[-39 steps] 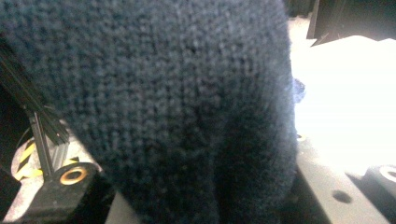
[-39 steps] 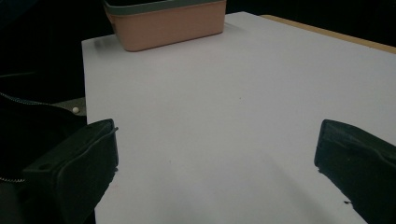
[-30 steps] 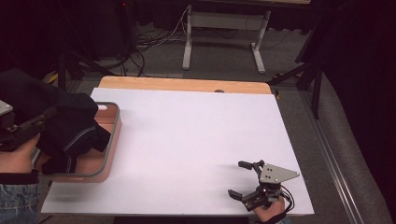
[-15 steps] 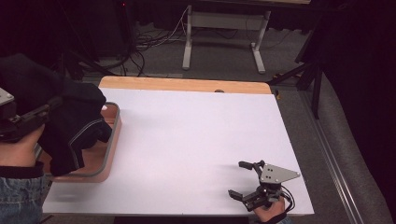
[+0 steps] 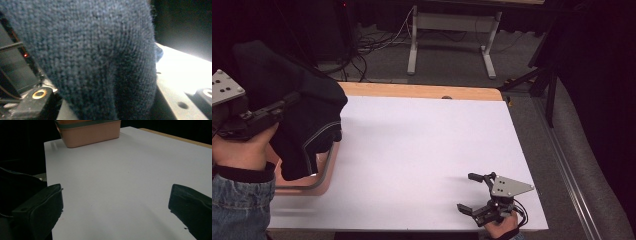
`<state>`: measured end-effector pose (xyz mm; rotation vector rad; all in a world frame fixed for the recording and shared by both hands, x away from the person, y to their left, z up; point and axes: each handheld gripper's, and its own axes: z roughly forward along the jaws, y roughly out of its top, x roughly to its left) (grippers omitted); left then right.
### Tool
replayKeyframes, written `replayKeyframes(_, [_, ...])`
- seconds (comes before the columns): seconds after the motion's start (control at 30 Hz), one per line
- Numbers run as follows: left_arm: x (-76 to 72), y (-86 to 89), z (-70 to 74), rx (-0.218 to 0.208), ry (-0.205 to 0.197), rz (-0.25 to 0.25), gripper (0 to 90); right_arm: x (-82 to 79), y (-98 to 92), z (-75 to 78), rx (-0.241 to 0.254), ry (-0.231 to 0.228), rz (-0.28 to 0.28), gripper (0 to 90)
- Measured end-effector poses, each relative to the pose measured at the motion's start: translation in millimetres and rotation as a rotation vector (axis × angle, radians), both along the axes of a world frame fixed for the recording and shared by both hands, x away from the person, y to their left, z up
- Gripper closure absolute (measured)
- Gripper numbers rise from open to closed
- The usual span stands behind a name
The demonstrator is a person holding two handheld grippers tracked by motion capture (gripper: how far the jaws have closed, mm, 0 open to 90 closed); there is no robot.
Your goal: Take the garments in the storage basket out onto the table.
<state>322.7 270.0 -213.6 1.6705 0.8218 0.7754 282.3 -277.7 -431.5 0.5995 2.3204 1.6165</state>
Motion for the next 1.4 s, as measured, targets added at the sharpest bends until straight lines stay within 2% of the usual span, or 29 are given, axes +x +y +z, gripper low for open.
replayKeyframes(0.4, [13.9, -40.2, 2.2, -0.01, 0.003, -0.097, 68.9, -0.1, -0.6, 0.0, 0.001, 0.001, 0.003, 0.4])
replayKeyframes(0.73, [22.6, -70.1, 0.7, -0.037, 0.009, -0.174, 68.9, 0.1, -0.9, -0.1, 0.001, 0.001, 0.005, 0.4])
replayKeyframes(0.83, [26.2, -81.3, -1.4, -0.052, 0.02, -0.211, 68.9, 0.0, -1.1, 0.0, 0.001, 0.0, 0.007, 0.4])
replayKeyframes(0.97, [30.6, -101.3, -5.4, -0.044, 0.032, -0.25, 68.8, 0.0, -1.3, 0.0, 0.001, 0.0, 0.008, 0.4])
replayKeyframes(1.23, [37.6, -133.1, -13.9, -0.04, 0.037, -0.296, 68.8, -0.2, -2.3, 0.3, 0.002, 0.0, 0.009, 0.4])
replayKeyframes(1.4, [43.4, -148.5, -19.8, -0.059, 0.056, -0.331, 68.7, -0.3, -2.8, 0.5, 0.004, -0.002, 0.011, 0.4])
